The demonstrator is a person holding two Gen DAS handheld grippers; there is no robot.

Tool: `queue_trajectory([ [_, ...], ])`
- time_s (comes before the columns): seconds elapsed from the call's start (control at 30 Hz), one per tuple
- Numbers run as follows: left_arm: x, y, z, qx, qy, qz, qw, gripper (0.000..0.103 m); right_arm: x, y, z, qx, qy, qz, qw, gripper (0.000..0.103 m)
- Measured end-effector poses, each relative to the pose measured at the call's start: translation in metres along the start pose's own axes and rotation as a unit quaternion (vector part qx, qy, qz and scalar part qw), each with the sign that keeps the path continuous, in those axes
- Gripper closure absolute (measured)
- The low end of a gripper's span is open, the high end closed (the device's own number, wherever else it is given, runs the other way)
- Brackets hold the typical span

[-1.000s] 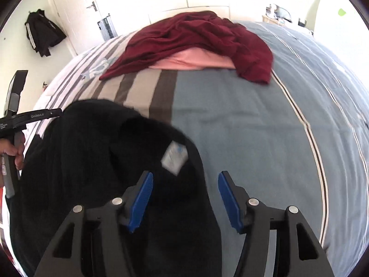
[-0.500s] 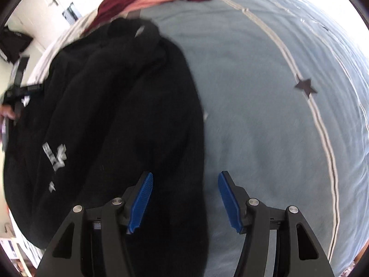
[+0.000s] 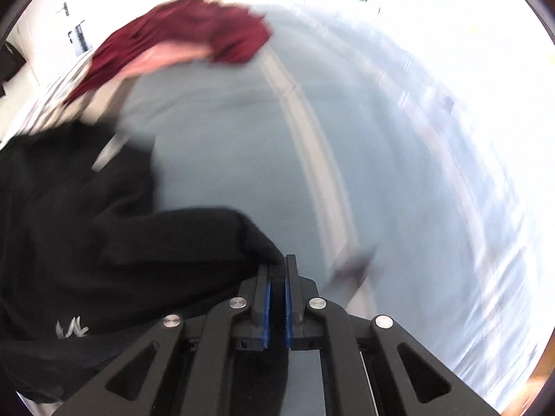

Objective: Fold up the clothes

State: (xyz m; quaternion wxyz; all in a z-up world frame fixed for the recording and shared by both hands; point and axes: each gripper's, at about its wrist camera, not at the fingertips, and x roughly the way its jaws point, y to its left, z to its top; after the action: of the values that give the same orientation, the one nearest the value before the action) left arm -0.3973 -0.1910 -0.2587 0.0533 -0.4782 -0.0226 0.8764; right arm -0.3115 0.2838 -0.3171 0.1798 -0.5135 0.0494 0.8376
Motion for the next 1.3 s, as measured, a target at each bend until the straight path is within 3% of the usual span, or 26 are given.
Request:
queue_trajectory([
  [0.07, -0.011, 0.003, 0.003, -0.021, -0.009, 0.000, 0.9997, 0.095, 0.012, -0.018, 0.051, -0.022, -0.026, -0.030, 0.999, 0.098],
  [0.2, -0.005, 0.010, 0.006, -0.050, -0.017, 0.022, 0.9983, 0.095, 0.034, -0.024, 0.142, -0.050, -0.049, -0.038, 0.997, 0.097],
  [0.3, 0.023, 0.025, 0.005, -0.091, 0.008, 0.044, 0.9949, 0.089, 0.055, 0.002, 0.173, -0.086, -0.028, -0.009, 0.996, 0.092],
  [0.37, 0.035, 0.030, -0.007, -0.096, 0.032, 0.054, 0.9934, 0.075, 0.050, 0.010, 0.162, -0.087, -0.031, -0.001, 0.996, 0.074],
  [0.4, 0.033, 0.033, -0.015, -0.093, 0.038, 0.050, 0.9937, 0.063, 0.047, 0.014, 0.156, -0.087, -0.033, 0.002, 0.996, 0.072],
  [0.47, 0.029, 0.038, -0.032, -0.087, 0.051, 0.044, 0.9939, 0.053, 0.042, 0.022, 0.144, -0.087, -0.036, 0.011, 0.996, 0.056],
  [0.53, 0.025, 0.044, -0.049, -0.081, 0.063, 0.038, 0.9940, 0.033, 0.022, 0.025, 0.108, -0.080, -0.033, 0.037, 0.996, 0.050],
  [0.6, 0.021, 0.049, -0.065, -0.075, 0.076, 0.031, 0.9938, 0.032, 0.007, 0.033, 0.070, -0.077, -0.015, 0.065, 0.995, 0.051],
  [0.77, 0.011, 0.062, -0.107, -0.060, 0.107, 0.015, 0.9923, 0.032, -0.010, 0.072, -0.027, -0.083, 0.059, 0.130, 0.986, 0.051],
  [0.87, 0.024, 0.054, -0.135, -0.053, 0.151, -0.034, 0.9865, 0.032, -0.011, 0.098, -0.057, -0.075, 0.083, 0.160, 0.981, 0.051],
  [1.0, 0.034, 0.017, -0.152, 0.010, 0.152, -0.051, 0.9870, 0.035, -0.008, 0.125, -0.059, -0.044, 0.082, 0.182, 0.979, 0.051],
  [1.1, 0.038, 0.010, -0.155, 0.003, 0.134, -0.047, 0.9898, 0.037, -0.008, 0.137, -0.050, -0.008, 0.082, 0.207, 0.975, 0.051],
  [1.23, 0.033, -0.003, -0.155, 0.034, 0.115, -0.072, 0.9902, 0.085, -0.008, 0.167, -0.047, -0.021, 0.093, 0.225, 0.970, 0.050],
  [1.3, 0.030, -0.008, -0.154, 0.049, 0.111, -0.067, 0.9903, 0.090, 0.001, 0.180, -0.051, -0.017, 0.114, 0.218, 0.969, 0.050],
])
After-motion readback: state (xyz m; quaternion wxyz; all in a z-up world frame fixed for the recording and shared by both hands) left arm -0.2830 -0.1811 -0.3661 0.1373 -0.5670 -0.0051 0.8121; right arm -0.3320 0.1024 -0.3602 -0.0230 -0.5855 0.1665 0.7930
